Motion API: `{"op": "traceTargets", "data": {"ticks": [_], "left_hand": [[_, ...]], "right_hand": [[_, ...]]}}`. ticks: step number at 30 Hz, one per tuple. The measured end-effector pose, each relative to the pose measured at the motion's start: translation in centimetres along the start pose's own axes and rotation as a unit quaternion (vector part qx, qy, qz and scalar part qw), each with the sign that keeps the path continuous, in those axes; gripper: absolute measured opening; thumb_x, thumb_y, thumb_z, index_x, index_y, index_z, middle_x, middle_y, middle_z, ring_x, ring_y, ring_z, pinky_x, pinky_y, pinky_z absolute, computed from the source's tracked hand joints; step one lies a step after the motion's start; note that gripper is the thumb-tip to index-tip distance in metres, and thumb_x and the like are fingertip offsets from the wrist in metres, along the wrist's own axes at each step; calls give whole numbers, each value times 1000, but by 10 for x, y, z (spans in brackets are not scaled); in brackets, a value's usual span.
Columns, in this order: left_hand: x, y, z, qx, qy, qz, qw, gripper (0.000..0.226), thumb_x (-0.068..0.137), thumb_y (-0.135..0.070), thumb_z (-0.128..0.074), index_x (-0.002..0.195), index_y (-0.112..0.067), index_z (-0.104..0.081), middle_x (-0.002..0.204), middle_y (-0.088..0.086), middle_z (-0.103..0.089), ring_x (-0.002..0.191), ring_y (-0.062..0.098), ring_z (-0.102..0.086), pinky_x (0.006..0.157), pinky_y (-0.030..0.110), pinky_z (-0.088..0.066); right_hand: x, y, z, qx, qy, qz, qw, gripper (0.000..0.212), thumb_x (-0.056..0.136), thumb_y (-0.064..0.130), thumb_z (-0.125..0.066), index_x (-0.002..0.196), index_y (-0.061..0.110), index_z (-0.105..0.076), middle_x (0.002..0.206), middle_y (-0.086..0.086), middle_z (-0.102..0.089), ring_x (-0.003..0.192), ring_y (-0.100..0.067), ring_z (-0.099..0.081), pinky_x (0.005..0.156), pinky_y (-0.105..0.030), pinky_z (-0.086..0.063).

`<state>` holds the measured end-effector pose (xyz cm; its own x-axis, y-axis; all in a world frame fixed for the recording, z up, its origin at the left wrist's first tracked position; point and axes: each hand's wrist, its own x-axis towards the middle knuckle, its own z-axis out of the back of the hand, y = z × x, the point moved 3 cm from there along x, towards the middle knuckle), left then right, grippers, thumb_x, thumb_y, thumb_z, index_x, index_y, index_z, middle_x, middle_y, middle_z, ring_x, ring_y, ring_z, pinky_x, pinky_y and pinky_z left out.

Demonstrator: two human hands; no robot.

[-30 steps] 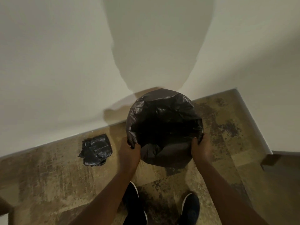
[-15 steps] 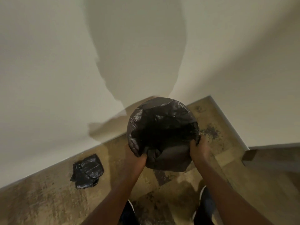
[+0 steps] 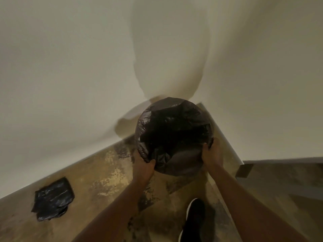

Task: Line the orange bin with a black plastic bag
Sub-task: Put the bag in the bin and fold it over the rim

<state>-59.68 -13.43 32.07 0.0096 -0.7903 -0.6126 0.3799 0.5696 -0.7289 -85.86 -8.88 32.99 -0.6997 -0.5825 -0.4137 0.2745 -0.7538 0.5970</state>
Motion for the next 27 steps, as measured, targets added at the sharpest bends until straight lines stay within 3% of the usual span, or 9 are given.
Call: {"op": "traceTargets", "data": {"ticks": [4,6,9,13,20,24,27], "left_hand": [[24,-18,-69,9,1,-16,1000,74,86,-7,-72,150,-15,-35,143,12,-53,128,34,-54,109,49,-47],[40,-23,-100,8,11,-22,1000,72,86,-6,-72,148,-16,-36,142,12,-55,128,34,-55,106,53,-50],[64,-25,-143,10,32,-20,999,74,87,-9,-71,150,-16,-33,143,13,-54,128,35,-56,103,56,-52],[99,-23,-187,20,38,-18,999,72,87,-8,-69,149,-15,-33,140,12,-55,125,35,-57,101,56,-54],[149,-11,-231,62,55,-16,996,67,91,-9,-63,149,-16,-30,135,13,-57,117,36,-60,90,41,-56],[165,-4,-240,79,64,-13,995,69,93,-10,-63,152,-16,-27,138,15,-56,120,38,-60,97,55,-56],[177,0,-246,83,83,-13,993,70,94,-10,-63,152,-16,-26,141,15,-54,121,38,-59,98,56,-55]], "right_hand": [[60,-24,29,18,-9,-2,1000,37,107,17,-50,141,2,-47,133,-23,-61,123,-42,-59,101,-46,-46],[90,-38,38,21,-12,-7,1000,38,107,17,-50,142,2,-47,134,-23,-61,124,-42,-58,102,-46,-46],[134,-62,45,26,-14,-21,999,35,107,18,-50,139,3,-47,126,-22,-63,116,-41,-61,89,-38,-44],[181,-89,42,33,-16,-37,999,35,106,17,-49,137,3,-47,122,-22,-63,111,-41,-61,85,-39,-44],[235,-124,24,37,-16,-44,998,35,106,19,-48,137,5,-46,108,-9,-57,94,-28,-54,79,-37,-41],[248,-135,12,45,-10,-54,997,37,106,20,-48,140,5,-45,110,-8,-57,97,-27,-55,80,-36,-41],[254,-143,4,47,-8,-61,997,38,107,19,-46,142,6,-43,114,-10,-57,101,-30,-56,80,-36,-40]]}}
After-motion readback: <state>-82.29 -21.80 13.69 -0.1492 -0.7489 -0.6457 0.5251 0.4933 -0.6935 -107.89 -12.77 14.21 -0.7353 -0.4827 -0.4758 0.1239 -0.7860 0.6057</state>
